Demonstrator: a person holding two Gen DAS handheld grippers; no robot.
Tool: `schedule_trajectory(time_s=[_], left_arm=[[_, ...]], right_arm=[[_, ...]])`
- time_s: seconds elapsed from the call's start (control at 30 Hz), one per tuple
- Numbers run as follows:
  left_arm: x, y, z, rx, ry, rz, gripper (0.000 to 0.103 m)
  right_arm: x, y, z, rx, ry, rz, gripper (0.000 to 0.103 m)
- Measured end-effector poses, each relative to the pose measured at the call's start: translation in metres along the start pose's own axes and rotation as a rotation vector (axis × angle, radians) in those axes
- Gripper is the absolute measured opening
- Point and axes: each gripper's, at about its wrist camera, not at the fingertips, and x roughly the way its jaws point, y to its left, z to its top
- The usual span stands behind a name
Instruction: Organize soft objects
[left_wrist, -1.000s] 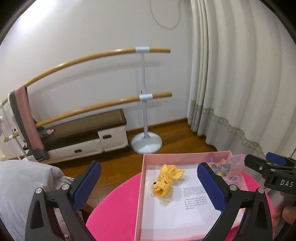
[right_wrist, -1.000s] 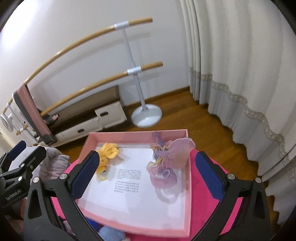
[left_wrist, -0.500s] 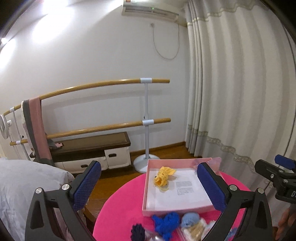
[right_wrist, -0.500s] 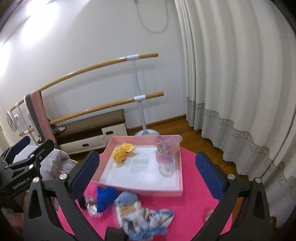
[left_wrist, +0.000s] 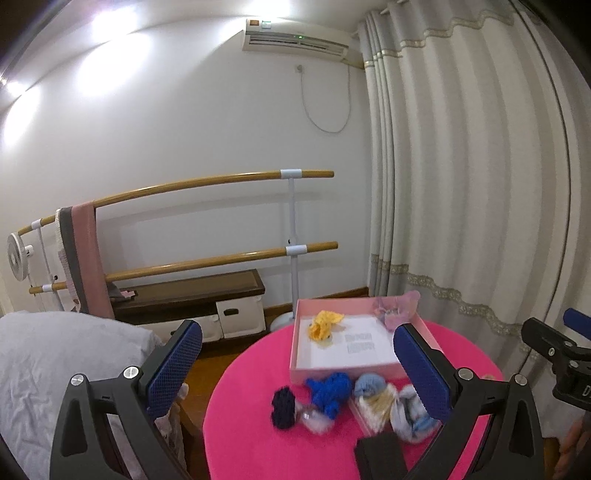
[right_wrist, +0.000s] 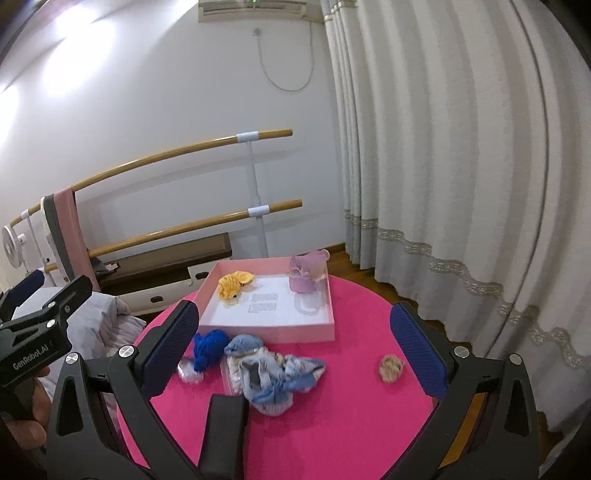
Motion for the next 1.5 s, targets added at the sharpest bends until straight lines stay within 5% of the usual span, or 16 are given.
schedule_trajectory(time_s=[0.27,0.47,1.27,1.5], left_arm=[[-0.088,0.0,-0.024,-0.007,0.002,0.034,0.103],[-0.107,-0.001,-0.014,-0.02,-0.011,0.038,0.103],[-0.059,0.007,0.021,-0.05,0.058,0.023,0.103],[-0.031,0.01,0.01,-0.043,0.132,0.033,0.103]], right_arm=[[-0.039,0.009,-0.028,-0.012,-0.013,0.009,0.103],[-0.053,0.011,-0.031,-0.017,-0.032,0.016,0.103],[-0.042,0.009,-0.037,-0.019,0.0,0.009,0.103],[-0.013,0.006,-0.057,-0.02,0.094,0.018,0.103]])
